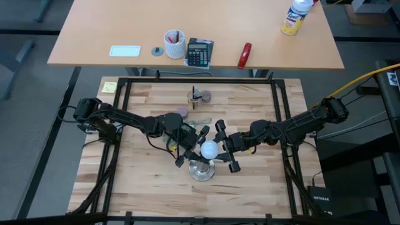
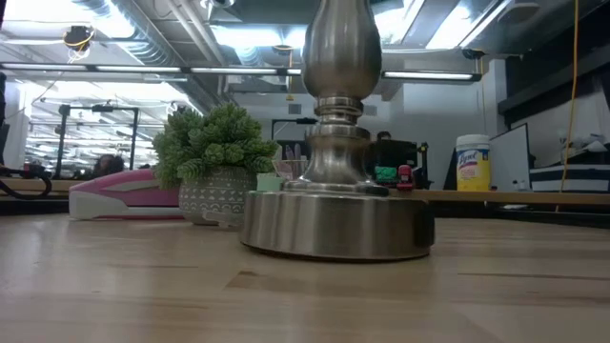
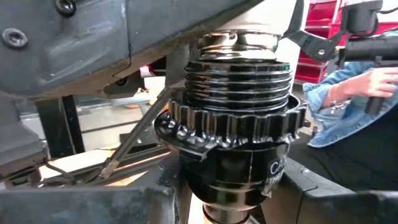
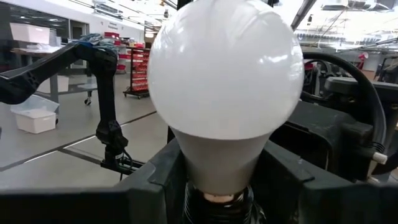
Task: Screw lightbulb
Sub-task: Remove the lightbulb from the lamp
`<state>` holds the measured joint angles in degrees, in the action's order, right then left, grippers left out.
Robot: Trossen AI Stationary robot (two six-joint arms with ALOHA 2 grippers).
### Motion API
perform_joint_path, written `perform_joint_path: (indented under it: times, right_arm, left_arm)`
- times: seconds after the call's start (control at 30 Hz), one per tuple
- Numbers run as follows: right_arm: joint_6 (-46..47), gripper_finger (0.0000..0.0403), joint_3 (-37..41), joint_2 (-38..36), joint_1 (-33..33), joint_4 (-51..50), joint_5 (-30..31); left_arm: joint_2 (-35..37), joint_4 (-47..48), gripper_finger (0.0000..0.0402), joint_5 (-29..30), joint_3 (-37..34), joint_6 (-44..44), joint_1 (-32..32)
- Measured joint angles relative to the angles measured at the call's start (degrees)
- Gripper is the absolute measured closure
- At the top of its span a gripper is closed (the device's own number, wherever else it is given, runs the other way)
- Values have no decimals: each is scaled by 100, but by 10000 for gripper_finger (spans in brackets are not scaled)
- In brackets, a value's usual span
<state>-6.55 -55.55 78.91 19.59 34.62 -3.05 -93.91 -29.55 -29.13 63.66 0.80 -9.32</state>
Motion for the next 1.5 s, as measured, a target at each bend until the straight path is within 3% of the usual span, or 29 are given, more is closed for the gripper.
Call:
perform_joint_path:
  times: [0.3,0.43,0.87,1.07,1.23,1.5]
  right_arm:
    - [-164,248,0,0,0,15,-25]
    - [-333,247,-2,-86,-29,166,-432]
    - [-298,247,-4,-97,-40,477,-30]
    - [-654,247,-2,-315,-44,231,840]
    - [-1039,246,0,-710,-46,-453,2094]
    - [-1033,246,0,-1285,-50,-2147,3191]
  left_arm:
    - [0,-43,274,-510,-2,59,186]
    - [22,-130,274,-1226,-40,-90,249]
    - [13,-274,251,-969,-46,50,260]
    - [13,-305,248,-314,-35,178,266]
    - [13,-307,248,-255,-33,214,254]
    - [2,-408,247,-146,-33,-503,203]
